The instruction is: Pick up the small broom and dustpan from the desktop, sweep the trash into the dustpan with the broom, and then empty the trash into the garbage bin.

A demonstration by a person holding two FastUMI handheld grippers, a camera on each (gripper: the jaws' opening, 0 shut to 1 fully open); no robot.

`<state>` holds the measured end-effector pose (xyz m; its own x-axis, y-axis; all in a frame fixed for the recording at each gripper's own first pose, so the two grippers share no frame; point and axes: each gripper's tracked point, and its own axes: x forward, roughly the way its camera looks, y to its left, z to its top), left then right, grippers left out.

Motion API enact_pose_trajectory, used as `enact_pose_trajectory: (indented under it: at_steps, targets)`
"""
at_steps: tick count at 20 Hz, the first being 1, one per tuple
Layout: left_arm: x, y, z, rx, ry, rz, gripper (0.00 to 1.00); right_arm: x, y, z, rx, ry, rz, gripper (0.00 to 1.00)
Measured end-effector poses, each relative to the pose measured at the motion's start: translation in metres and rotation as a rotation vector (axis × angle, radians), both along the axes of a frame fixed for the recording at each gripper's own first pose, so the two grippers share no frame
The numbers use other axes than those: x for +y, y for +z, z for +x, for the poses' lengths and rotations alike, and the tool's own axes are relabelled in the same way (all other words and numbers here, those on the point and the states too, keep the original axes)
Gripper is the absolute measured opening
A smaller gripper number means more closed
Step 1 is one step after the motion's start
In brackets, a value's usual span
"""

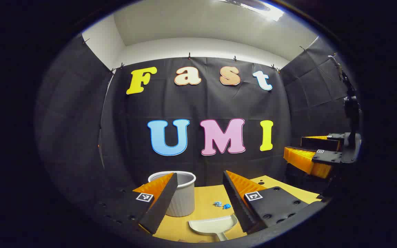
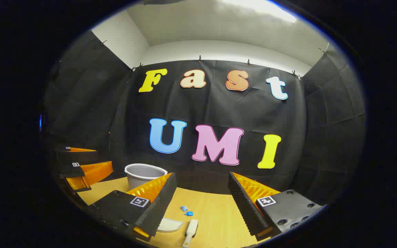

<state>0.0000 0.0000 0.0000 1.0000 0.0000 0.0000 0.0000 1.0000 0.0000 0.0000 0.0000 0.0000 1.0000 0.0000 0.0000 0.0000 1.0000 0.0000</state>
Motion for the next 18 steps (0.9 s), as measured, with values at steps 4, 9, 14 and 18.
enact_pose_trajectory:
  at_steps: [4,9,14,18]
  targets:
    - [0.006,-0.005,0.004,0.028,0.025,-0.049,0.79,-0.008,0.000,-0.009,0.002,-0.031,0.014,0.97]
    - [0.011,-0.008,0.003,0.043,0.037,-0.077,0.79,-0.028,0.005,-0.009,0.004,-0.057,-0.007,0.97]
    - [0.006,-0.016,-0.001,0.059,0.042,-0.106,0.79,-0.056,0.012,-0.013,-0.001,-0.116,0.006,0.98]
    - [0.000,-0.017,0.002,0.069,0.026,-0.090,0.79,-0.049,0.000,-0.019,0.024,-0.108,0.038,0.97]
